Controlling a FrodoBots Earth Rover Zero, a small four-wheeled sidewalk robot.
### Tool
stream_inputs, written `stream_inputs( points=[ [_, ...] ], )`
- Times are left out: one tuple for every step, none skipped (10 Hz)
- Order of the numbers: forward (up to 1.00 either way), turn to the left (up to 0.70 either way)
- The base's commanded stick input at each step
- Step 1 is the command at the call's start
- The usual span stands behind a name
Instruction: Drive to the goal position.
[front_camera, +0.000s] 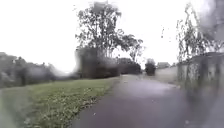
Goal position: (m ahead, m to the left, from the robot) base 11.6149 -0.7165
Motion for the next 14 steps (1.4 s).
stream_inputs(
  points=[
    [0.85,-0.34],
    [0.85,-0.34],
    [0.85,0.00],
    [0.85,0.00],
    [0.85,0.00],
    [0.85,0.00],
    [0.85,0.00],
    [0.85,0.00],
    [0.85,0.00],
    [0.85,0.00],
    [0.85,0.00],
    [0.85,0.00],
    [0.85,0.00],
    [0.85,0.00]
  ],
)
